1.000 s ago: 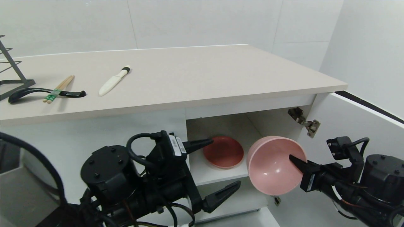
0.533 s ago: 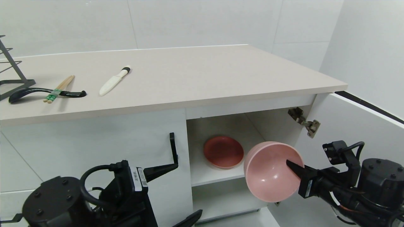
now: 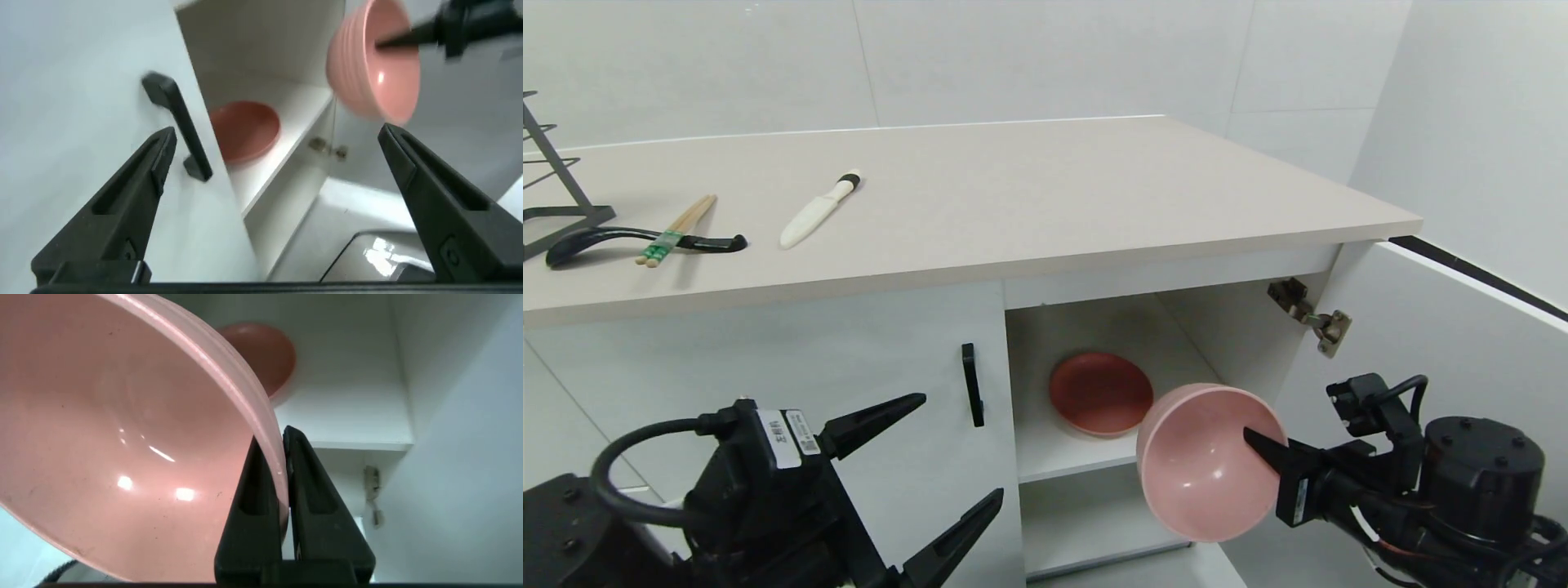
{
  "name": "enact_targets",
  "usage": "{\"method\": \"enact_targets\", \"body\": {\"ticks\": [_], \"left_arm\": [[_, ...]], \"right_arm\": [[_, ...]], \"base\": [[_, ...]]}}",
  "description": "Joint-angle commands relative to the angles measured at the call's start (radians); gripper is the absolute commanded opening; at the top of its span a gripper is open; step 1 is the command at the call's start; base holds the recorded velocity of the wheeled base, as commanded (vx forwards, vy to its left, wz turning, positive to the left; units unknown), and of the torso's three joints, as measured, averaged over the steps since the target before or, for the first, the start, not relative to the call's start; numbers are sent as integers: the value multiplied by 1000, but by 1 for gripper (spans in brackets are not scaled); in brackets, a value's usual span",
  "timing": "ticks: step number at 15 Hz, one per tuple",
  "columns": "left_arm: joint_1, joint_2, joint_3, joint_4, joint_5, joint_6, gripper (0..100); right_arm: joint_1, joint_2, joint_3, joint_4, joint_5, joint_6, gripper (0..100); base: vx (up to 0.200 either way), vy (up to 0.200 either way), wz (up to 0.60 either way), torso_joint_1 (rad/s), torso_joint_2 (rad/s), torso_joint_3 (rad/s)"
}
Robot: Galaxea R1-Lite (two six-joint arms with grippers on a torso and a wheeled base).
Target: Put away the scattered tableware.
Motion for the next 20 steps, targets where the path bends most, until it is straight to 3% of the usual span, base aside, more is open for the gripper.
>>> {"method": "enact_targets", "body": {"ticks": [1,4,5,7,9,10,12,17,20], "left_arm": [[-12,-26,1,-1,1,-6,100],[-8,-119,1,2,1,-14,100],[-1,-221,1,90,-1,-55,100],[19,-356,1,292,1,-104,100],[155,-523,1,475,-19,-136,100],[218,-577,1,542,-40,-135,100],[282,-616,-2,613,-94,-129,100],[304,-629,-9,621,-102,-127,100],[304,-632,-9,621,-103,-127,100]], "right_arm": [[18,63,-26,-1,4,-3,0],[14,88,-66,-1,43,-46,0],[9,101,-103,-1,57,-49,0],[6,146,-147,-1,74,-55,0],[23,164,-163,-1,77,-71,0],[20,175,-189,-1,79,-71,0],[10,198,-258,-1,82,-72,0],[-19,345,-436,-1,96,-74,0],[-49,417,-594,83,102,-72,0]], "base": [[0,0,0,0,0,0],[0,0,0,0,0,0],[0,0,0,0,0,0],[0,0,0,0,0,0],[0,0,0,0,0,0],[0,0,0,0,0,0],[0,0,0,0,0,0],[0,0,0,0,0,0],[0,0,0,0,0,0]]}}
